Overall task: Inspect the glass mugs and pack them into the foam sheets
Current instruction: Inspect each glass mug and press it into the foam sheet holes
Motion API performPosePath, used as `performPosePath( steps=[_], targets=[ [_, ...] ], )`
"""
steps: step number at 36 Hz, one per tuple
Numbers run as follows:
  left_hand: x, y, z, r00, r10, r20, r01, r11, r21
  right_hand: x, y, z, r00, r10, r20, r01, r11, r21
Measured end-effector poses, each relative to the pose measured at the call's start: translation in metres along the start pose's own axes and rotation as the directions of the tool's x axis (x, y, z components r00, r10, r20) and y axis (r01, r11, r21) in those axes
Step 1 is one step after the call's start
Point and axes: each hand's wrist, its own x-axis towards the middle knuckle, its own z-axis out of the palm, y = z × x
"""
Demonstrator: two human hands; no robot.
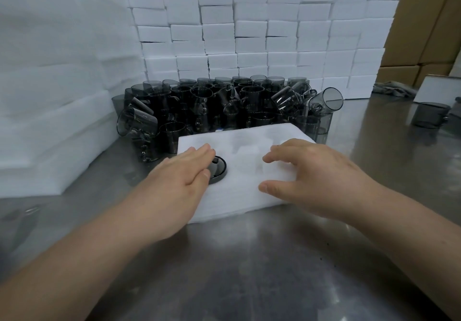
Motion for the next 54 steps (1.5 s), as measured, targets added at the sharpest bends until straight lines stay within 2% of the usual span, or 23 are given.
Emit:
performPosePath(
  steps=[6, 8, 13, 16, 18, 26, 34, 36, 40, 42, 50, 54],
  targets=[
    [0.001, 0.003, -0.004, 0.997, -0.052, 0.060, 0.042, 0.988, 0.147, 0.000, -0.001, 0.000, 1.000, 0.006, 0.005, -0.006, 1.000, -0.006],
    [-0.001, 0.004, -0.001, 0.999, -0.040, 0.014, 0.038, 0.990, 0.137, 0.000, -0.001, -0.001, 1.000, 0.012, 0.007, -0.012, 1.000, -0.004],
    [-0.004, 0.008, -0.002, 0.978, 0.045, -0.202, -0.027, 0.995, 0.091, -0.003, -0.004, -0.004, 1.000, 0.027, -0.012, -0.027, 0.999, -0.024],
    [-0.004, 0.010, -0.002, 0.990, 0.074, -0.122, -0.056, 0.988, 0.141, -0.005, -0.007, -0.006, 0.999, 0.025, -0.022, -0.026, 0.998, -0.064],
    [-0.004, 0.009, 0.000, 0.998, 0.037, -0.049, -0.029, 0.986, 0.162, -0.005, -0.008, -0.007, 0.999, 0.025, -0.028, -0.028, 0.996, -0.083],
    [-0.004, 0.010, -0.001, 0.999, 0.034, 0.002, -0.034, 0.989, 0.146, -0.006, -0.011, -0.010, 0.993, 0.066, -0.100, -0.069, 0.998, -0.017],
    [-0.004, 0.010, 0.007, 0.994, 0.072, -0.087, -0.080, 0.992, -0.097, -0.005, -0.004, -0.013, 0.962, 0.141, -0.236, -0.144, 0.990, 0.004],
    [-0.003, 0.011, 0.010, 0.993, 0.055, -0.108, -0.070, 0.988, -0.138, -0.007, -0.006, -0.014, 0.958, 0.115, -0.264, -0.121, 0.993, -0.004],
    [-0.001, 0.009, 0.017, 0.984, 0.045, -0.172, -0.069, 0.988, -0.138, -0.007, -0.015, -0.009, 0.993, -0.055, -0.102, 0.045, 0.995, -0.093],
    [0.000, 0.008, 0.018, 0.982, 0.052, -0.180, -0.073, 0.991, -0.115, -0.006, -0.016, -0.007, 0.998, -0.052, -0.044, 0.048, 0.994, -0.094],
    [0.003, -0.005, 0.004, 0.960, 0.158, -0.230, -0.190, 0.974, -0.125, -0.007, -0.010, -0.005, 0.998, -0.063, -0.010, 0.062, 0.995, -0.077],
    [0.006, -0.014, 0.003, 0.970, 0.128, -0.206, -0.162, 0.974, -0.158, -0.005, -0.009, -0.002, 0.996, -0.080, -0.028, 0.078, 0.993, -0.083]
  ],
)
